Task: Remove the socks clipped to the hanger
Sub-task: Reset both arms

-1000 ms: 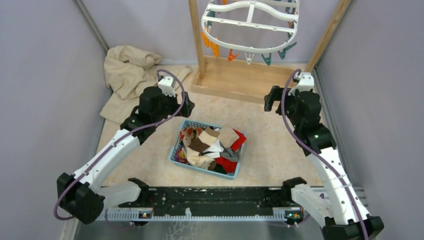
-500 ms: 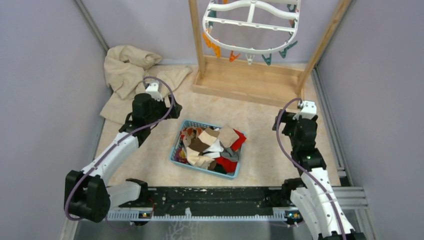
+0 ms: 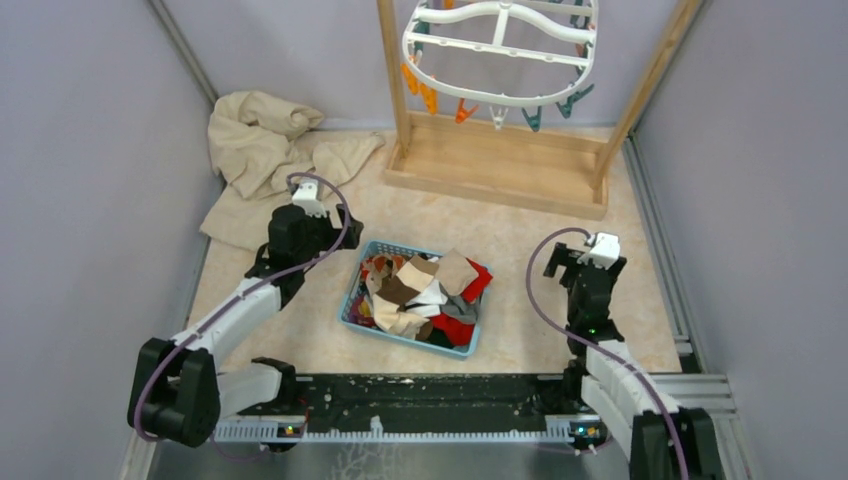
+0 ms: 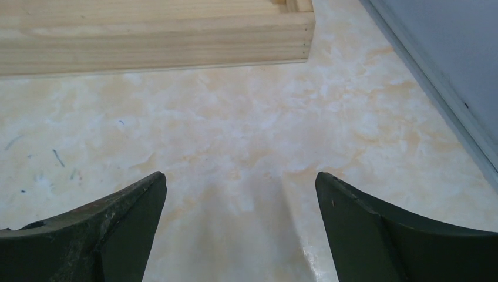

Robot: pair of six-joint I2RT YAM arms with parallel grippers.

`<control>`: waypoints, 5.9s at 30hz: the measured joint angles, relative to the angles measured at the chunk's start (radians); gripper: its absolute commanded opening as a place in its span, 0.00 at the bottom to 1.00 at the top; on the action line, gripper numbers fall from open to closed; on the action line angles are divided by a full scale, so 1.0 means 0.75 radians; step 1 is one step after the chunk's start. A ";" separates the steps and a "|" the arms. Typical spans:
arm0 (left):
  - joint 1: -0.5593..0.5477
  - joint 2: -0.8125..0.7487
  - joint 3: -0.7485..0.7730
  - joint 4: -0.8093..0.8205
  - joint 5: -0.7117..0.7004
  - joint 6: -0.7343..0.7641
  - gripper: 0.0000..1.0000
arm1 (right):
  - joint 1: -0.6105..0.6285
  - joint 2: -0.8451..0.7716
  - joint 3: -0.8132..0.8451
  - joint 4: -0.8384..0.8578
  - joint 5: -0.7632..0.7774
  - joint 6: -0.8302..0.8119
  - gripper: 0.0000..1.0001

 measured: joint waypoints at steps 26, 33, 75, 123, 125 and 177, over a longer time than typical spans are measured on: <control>0.000 0.164 -0.048 0.400 -0.147 0.314 0.99 | -0.001 1.037 -0.102 1.403 0.042 -0.155 0.98; 0.012 0.312 -0.117 0.638 -0.270 0.500 0.99 | -0.001 1.037 -0.047 1.338 0.026 -0.159 0.98; 0.248 0.580 -0.467 1.392 -0.097 0.469 0.99 | -0.001 1.037 0.033 1.202 -0.020 -0.166 0.99; 0.250 0.580 -0.467 1.372 -0.102 0.465 0.99 | -0.006 1.037 0.060 1.099 -0.067 -0.166 0.99; 0.250 0.580 -0.467 1.372 -0.102 0.465 0.99 | -0.006 1.037 0.060 1.099 -0.067 -0.166 0.99; 0.250 0.580 -0.467 1.372 -0.102 0.465 0.99 | -0.006 1.037 0.060 1.099 -0.067 -0.166 0.99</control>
